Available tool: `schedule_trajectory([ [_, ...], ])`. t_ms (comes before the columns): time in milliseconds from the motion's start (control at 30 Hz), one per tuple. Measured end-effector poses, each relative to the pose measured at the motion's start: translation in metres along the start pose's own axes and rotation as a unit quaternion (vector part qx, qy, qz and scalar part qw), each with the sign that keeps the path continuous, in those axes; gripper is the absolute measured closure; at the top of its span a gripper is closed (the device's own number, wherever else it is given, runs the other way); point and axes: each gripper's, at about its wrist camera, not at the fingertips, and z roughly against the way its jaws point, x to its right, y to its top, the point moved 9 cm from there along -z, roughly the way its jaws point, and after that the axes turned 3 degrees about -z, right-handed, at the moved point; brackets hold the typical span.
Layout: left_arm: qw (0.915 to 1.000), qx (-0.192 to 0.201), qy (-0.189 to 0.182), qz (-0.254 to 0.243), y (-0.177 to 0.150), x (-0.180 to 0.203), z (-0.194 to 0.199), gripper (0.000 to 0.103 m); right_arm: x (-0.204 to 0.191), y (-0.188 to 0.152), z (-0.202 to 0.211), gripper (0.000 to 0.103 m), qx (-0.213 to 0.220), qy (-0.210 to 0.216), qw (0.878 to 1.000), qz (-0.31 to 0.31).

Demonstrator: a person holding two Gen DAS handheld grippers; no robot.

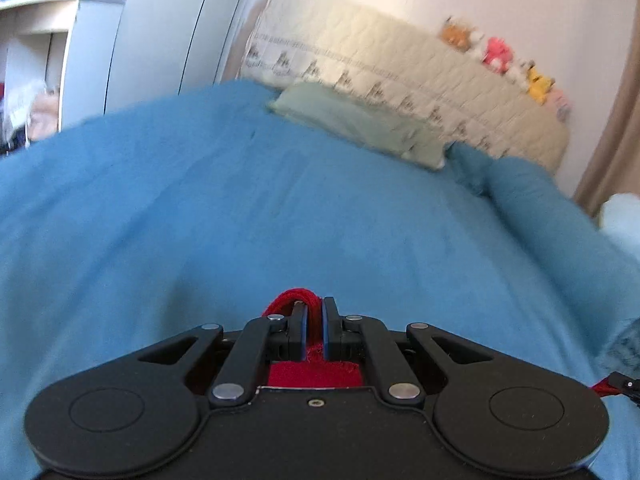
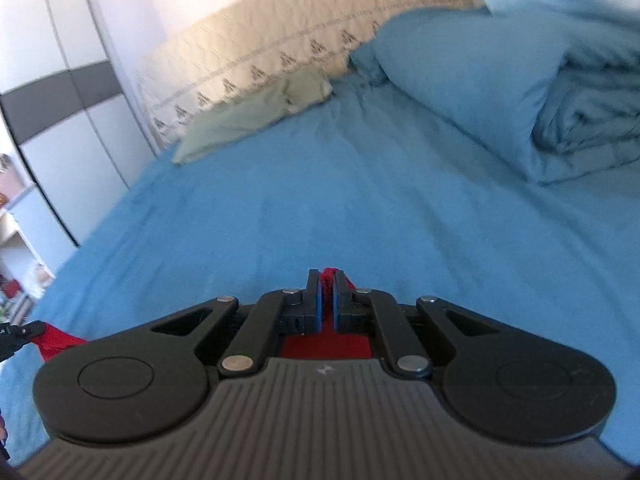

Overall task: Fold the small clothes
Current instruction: 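Lift the hem with both grippers and fold it over toward the collar, then open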

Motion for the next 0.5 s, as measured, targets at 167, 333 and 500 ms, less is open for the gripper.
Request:
schedule_trajectory([
  [167,0.9999,-0.014,0.009,0.002,-0.018,-0.014,-0.038,0.096,0.014,-0.014,-0.054,0.083,-0.009,-0.013,1.0,-0.008],
  [333,0.9999,-0.015,0.005,0.001,-0.017,-0.015,-0.047,0.087,0.013,-0.021,-0.072,0.079,-0.003,-0.017,1.0,0.022],
  [500,0.9954,0.054,0.034,-0.071,-0.01,-0.001,0.003,0.0,-0.004,-0.02,-0.024,0.0,0.082,0.007,0.996,0.047],
])
